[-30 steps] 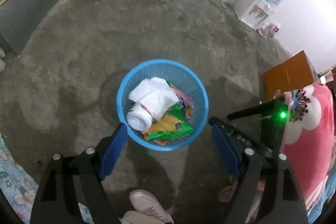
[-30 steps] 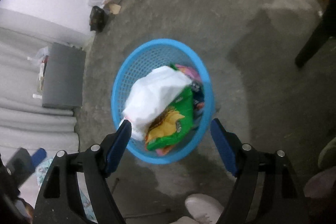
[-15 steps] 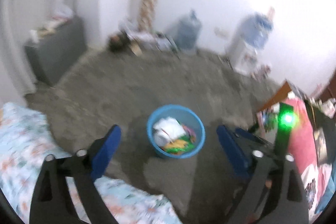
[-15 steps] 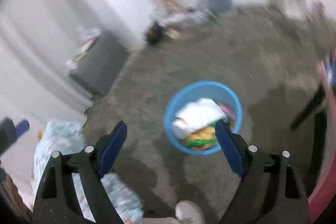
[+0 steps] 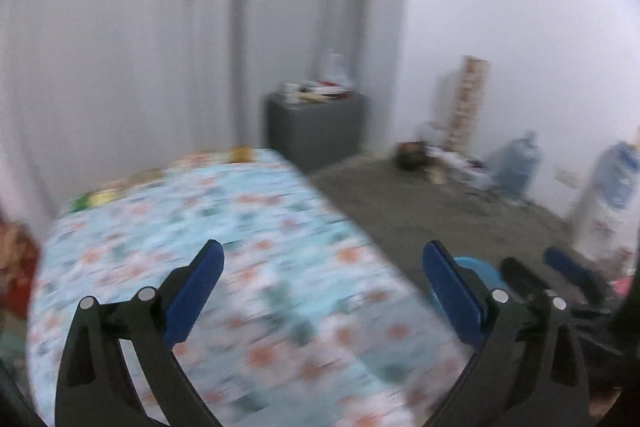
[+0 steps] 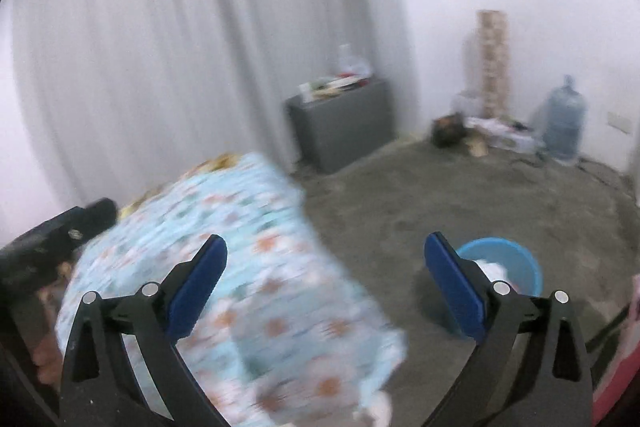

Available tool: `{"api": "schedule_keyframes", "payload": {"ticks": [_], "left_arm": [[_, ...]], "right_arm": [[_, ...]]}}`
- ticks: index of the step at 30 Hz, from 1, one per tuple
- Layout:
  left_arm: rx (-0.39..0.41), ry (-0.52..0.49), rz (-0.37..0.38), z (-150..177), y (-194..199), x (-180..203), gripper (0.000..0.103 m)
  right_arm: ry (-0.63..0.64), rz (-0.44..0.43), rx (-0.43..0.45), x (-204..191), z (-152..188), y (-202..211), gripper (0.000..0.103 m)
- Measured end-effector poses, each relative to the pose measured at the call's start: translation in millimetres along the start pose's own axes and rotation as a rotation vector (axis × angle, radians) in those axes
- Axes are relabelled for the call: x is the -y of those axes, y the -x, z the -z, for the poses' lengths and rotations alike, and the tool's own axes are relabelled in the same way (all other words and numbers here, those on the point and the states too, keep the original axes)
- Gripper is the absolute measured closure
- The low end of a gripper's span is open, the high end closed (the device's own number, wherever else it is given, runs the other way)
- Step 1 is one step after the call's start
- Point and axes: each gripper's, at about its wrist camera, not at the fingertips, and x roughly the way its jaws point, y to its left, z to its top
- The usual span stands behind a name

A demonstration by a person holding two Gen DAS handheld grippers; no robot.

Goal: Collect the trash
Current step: 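Move both tools back toward the bed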

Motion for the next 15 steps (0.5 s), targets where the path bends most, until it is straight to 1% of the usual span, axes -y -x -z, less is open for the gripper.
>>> {"api": "schedule_keyframes", "payload": {"ticks": [1, 2, 4, 5, 7, 9, 11, 13, 15], "left_arm": [[-0.002, -0.004, -0.06, 10, 8, -8, 0.006], [-0.005, -0.003, -0.094, 17, 13, -17, 0.006], [-0.015, 0.031, -0.144, 34, 25, -33, 0.006], [-0.026, 0.056, -0.163, 41, 28, -40, 0.006], [-0.053, 0.109, -0.181, 53, 34, -55, 0.006], [-0.079, 0.183, -0.195, 66, 39, -64, 0.006], [-0.101, 0.23, -0.211, 80, 43, -69, 0.006], [-0.156, 0.253, -0.219, 94, 43, -67, 0.006], [-0.226, 0.233, -0.217, 108, 38, -65, 0.006]], "right_arm": [[-0.001, -0.025, -0.014, -9, 4, 2, 0.008], [0.002, -0.043, -0.027, -20, 10, 5, 0.008], [0.026, -0.05, -0.029, -36, 18, 11, 0.008], [0.057, -0.037, -0.028, -45, 25, 14, 0.008], [0.119, 0.009, -0.03, -63, 29, 12, 0.008], [0.168, 0.043, -0.032, -67, 32, 10, 0.008], [0.203, 0.069, -0.041, -77, 42, 16, 0.008], [0.235, 0.089, -0.062, -82, 51, 19, 0.008], [0.297, 0.114, -0.114, -85, 62, 16, 0.008]]}}
